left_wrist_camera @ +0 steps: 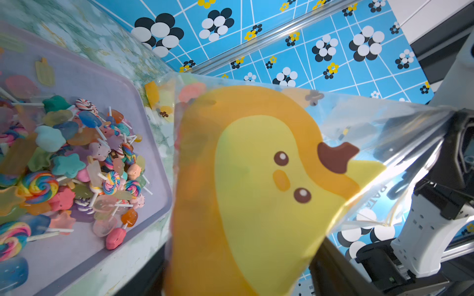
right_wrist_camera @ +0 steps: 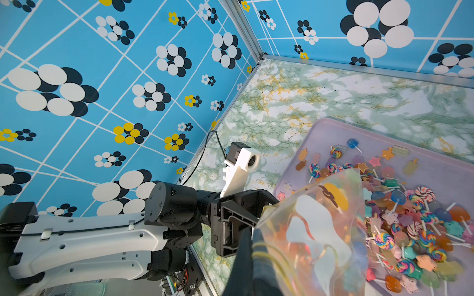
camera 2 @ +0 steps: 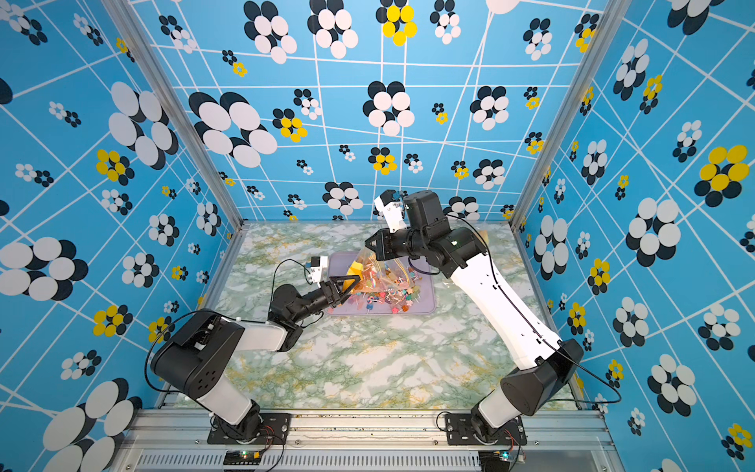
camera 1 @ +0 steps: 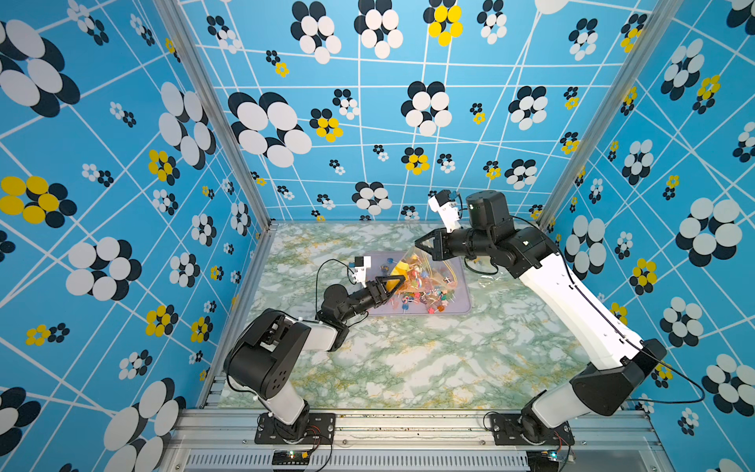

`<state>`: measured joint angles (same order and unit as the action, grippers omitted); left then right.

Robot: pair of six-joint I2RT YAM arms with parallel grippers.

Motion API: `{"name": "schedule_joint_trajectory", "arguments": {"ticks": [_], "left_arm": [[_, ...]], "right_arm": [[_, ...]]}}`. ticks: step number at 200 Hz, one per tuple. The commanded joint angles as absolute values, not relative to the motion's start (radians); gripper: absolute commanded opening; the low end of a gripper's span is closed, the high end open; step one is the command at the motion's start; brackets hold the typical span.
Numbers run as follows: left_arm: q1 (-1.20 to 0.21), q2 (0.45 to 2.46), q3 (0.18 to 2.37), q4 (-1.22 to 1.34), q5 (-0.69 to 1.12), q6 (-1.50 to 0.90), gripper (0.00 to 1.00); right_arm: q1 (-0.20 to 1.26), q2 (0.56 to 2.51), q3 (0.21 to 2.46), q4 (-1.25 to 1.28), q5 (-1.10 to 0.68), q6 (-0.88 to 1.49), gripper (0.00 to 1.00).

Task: Pour candies out of the ziploc bag
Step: 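Pour the candies out of the ziploc bag onto the tray.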

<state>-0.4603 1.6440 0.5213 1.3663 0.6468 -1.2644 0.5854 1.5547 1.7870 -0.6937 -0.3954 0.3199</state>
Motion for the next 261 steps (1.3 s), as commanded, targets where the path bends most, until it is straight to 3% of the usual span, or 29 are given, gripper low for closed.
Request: {"name": "schedule_joint_trajectory", "arguments": {"ticks": [1,39,66,261], "left_arm": [[-0.465,1.643,0.524,1.397,0.657,-1.252,0.59],[-0.465,1.632,0.508,1.397,0.65,-1.246,0.37],[-0.465,1.634,0.51,1.398,0.645,-1.243,0.31],[-0.433,1.73,0.452,1.396,0.433,-1.039,0.03]], "right_arm": [[0.594,1.541,1.853,-0.604,-0.416,0.287,0.0],[0.593,1.547,1.854,-0.61,-0.392,0.269,0.0],[0.594,1.562,1.859,-0.612,-0.379,0.259,0.0],[0.512,1.828,1.805,-0.554,-0.363,0.268,0.0]]}}
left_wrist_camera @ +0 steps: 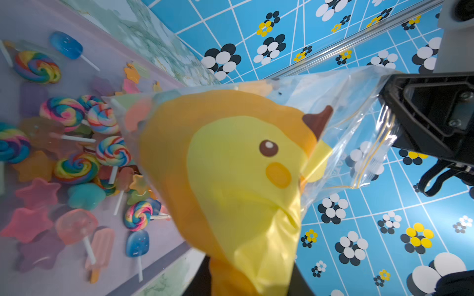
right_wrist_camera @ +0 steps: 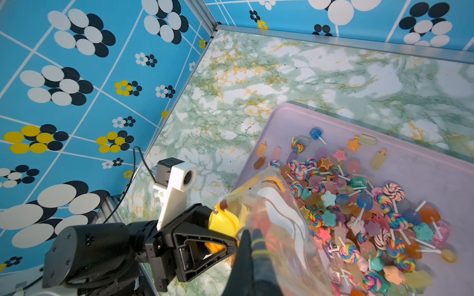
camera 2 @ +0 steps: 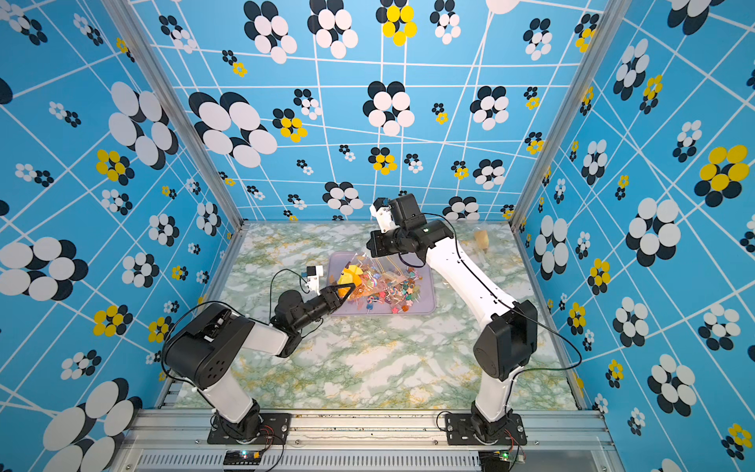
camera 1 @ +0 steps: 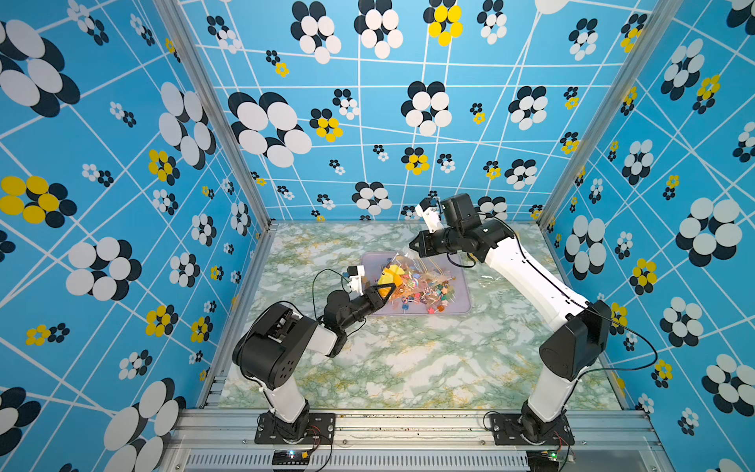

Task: Pour candies out of the ziploc bag
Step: 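Pour the candies out of the ziploc bag onto the tray.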

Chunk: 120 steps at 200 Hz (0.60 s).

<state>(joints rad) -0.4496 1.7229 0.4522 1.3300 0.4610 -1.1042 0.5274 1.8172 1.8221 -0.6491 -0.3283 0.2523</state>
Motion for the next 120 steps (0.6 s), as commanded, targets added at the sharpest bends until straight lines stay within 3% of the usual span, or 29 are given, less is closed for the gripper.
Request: {"name": "schedule_joint_trajectory", "arguments": {"ticks": [1,120], "left_arm": [[-0.433,1.731,0.451,1.396,0.434,-1.037,0.03],[-0.365,1.618,0.456,1.102,0.399,-0.818,0.0]], "right_arm": [[0.512,1.829,1.803,-0.552,-0.363,0.268,0.0],[0.497,1.928,1.687,-0.422,-0.44,0.343,0.0]]}}
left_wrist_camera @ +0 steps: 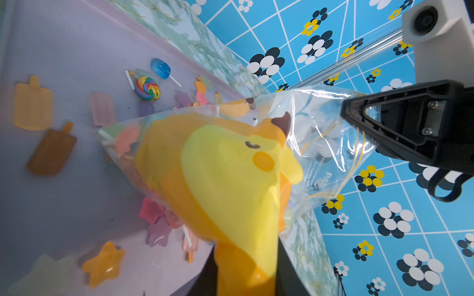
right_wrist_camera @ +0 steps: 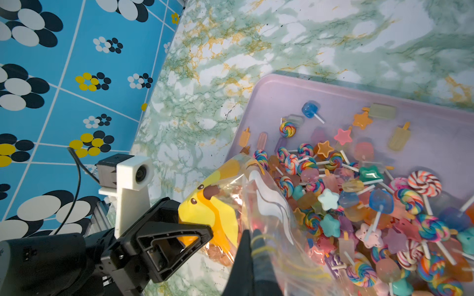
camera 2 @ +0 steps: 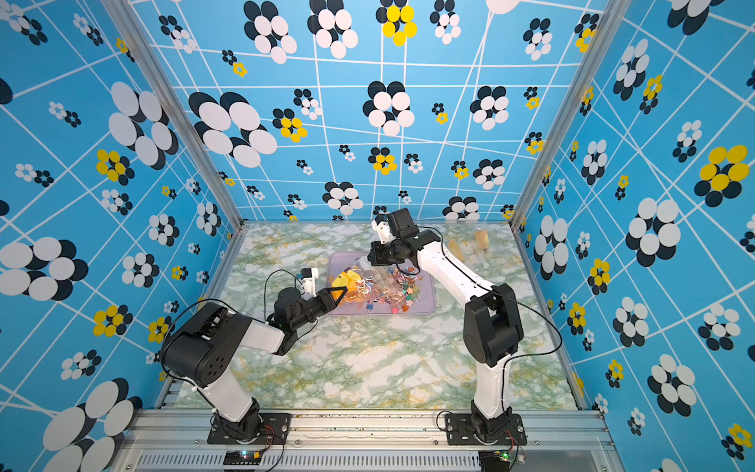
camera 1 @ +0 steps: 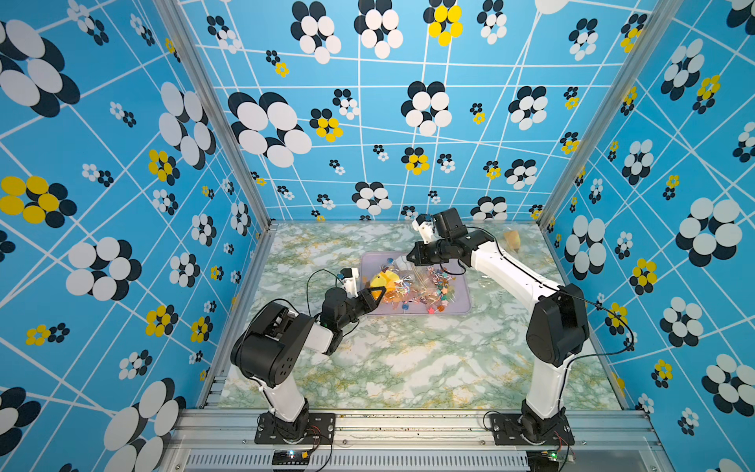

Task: Pour candies out of the ziploc bag
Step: 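Pour the candies out of the ziploc bag onto the tray.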

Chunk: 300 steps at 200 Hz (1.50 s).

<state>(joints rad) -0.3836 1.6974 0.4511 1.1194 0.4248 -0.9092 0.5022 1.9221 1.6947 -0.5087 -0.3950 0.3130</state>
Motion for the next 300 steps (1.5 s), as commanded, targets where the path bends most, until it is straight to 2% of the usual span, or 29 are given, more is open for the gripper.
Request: {"name": "schedule_joint_trajectory", "arguments": {"ticks": [1,99,227,300], "left_arm": [[-0.365,1.616,0.457,1.1,0.398,-0.817,0.0],[-0.361,1.353,0.52,0.697,0.295,-0.591,0.0],[-0.365,1.264,0.591,0.508,0.217,-0.451,0.0],[-0.444,1.224,0.617,0.449,0.09,-0.338,0.0]], "right_arm": [[0.497,1.928,1.686,-0.421,-0.441,0.344,0.0],[0.527,1.957,1.617,-0.329,-0.482,0.404,0.0],[0.538,1.969,1.566,-0.249,-0.479,0.445,0.0],[0.538,1.991,1.57,-0.185,-0.483,0.467,0.0]]}}
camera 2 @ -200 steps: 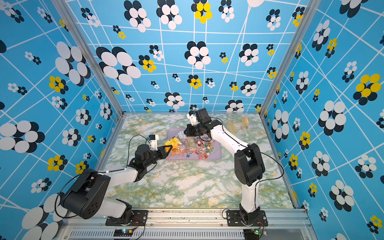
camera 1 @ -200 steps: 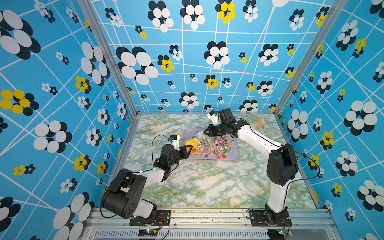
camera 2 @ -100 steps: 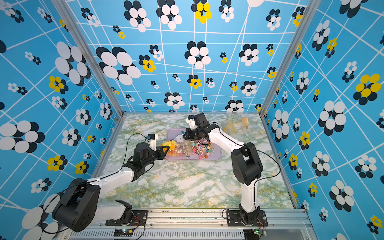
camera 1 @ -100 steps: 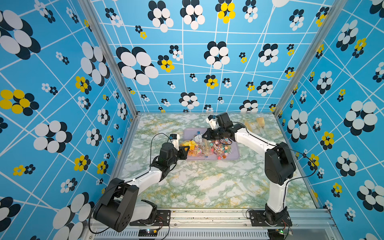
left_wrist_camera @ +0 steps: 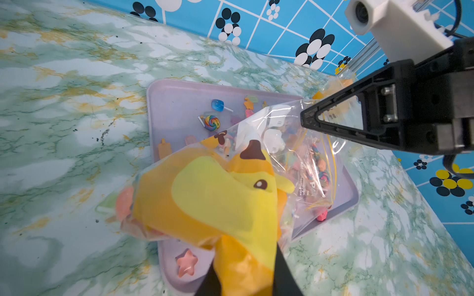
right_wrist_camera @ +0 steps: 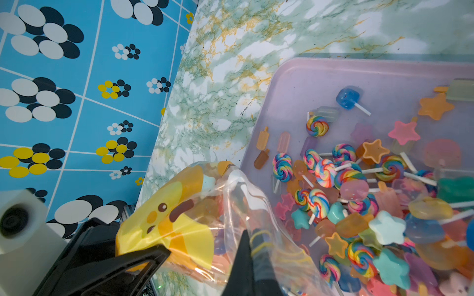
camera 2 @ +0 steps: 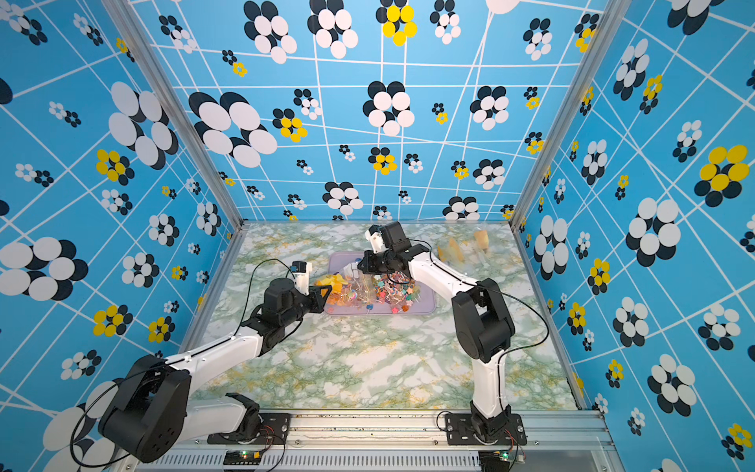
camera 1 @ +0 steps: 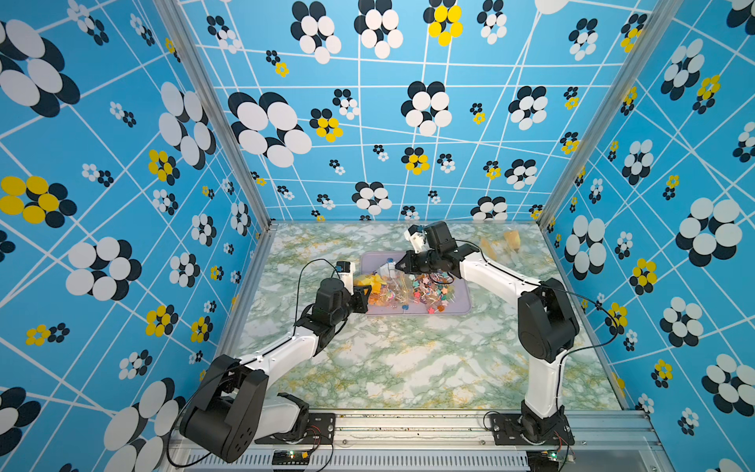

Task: Pour candies out of the ziploc bag
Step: 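Pour the candies out of the ziploc bag onto the tray.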

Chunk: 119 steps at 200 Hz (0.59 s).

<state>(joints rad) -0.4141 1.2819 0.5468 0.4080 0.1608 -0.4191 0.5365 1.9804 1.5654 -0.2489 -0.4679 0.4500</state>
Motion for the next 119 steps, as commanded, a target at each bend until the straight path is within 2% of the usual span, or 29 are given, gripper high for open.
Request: {"name": "schedule_joint_trajectory", "arguments": {"ticks": [1,119], "left_arm": [[-0.444,1.224,0.619,0.449,0.087,-0.337,0.0],[-0.484,1.189,0.672,0.383,0.01,-0.233,0.0]], "right_arm": [[0.538,1.992,1.571,-0.185,-0.483,0.467,0.0],[0.531,2.039,1.591,-0.119,-0.523,0.5,0.0]]}}
